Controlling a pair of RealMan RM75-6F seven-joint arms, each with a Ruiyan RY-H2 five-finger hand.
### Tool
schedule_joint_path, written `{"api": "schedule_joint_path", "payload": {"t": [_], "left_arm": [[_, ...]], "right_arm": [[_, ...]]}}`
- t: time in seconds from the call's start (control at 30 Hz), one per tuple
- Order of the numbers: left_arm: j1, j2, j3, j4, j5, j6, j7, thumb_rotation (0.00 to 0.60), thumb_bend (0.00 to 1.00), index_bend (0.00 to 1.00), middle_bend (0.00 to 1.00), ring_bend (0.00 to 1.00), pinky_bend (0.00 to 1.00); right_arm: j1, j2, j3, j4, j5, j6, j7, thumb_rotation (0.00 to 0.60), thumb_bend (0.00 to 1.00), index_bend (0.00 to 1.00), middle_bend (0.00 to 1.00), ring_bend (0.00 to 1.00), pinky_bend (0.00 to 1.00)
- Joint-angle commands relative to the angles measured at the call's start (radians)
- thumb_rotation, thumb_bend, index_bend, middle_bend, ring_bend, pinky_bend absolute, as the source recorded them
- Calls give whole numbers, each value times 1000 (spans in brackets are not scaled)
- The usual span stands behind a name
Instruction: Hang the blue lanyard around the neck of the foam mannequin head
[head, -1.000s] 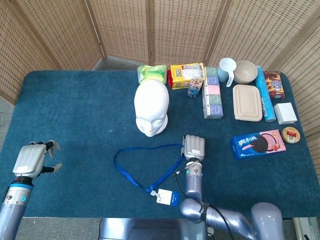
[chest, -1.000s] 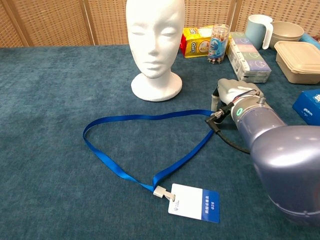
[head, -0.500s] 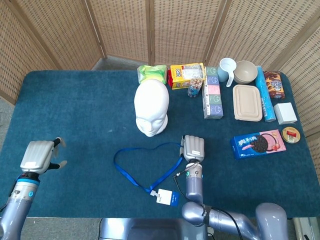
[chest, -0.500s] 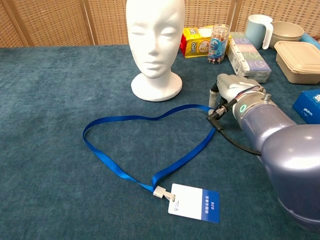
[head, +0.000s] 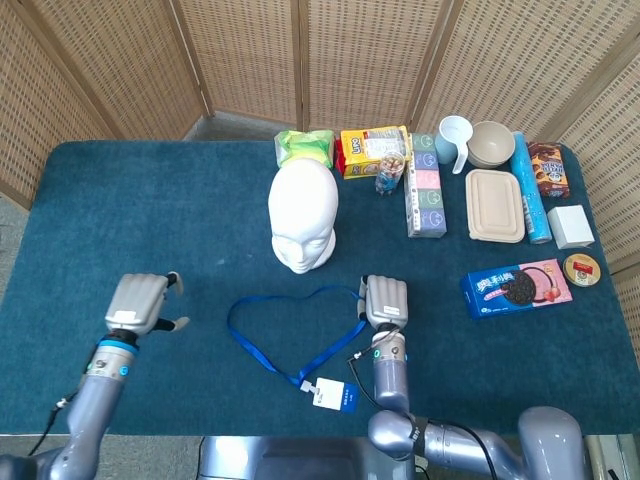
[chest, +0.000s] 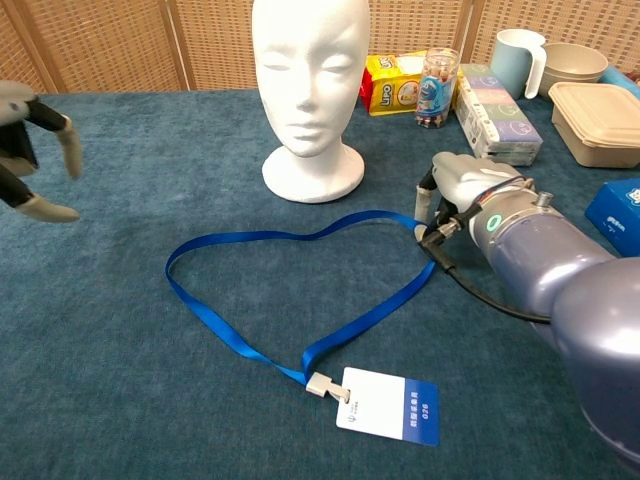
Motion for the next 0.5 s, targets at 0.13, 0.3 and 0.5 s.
{"api": "schedule_joint_path", "payload": {"t": [0.13, 0.3, 0.5], "left_arm": [[-57, -110, -22, 6, -102, 67, 89, 500, 202, 504, 1000, 1000, 1000], [-93, -185, -41, 40, -158, 105, 127, 501, 220, 504, 1000, 1000, 1000], [-119, -273, -59, 112, -192, 159, 151, 505, 221, 504, 1000, 1000, 1000]], "right_arm": [[-6, 7, -7, 0, 3, -12, 14, 600, 517, 608, 940, 1000, 1000], [-10, 13, -12, 3, 4, -23, 27, 600, 516, 610, 942, 1000, 1000], [-12, 19, -14, 9, 7, -34, 38, 600, 515, 610, 943, 1000, 1000]]}}
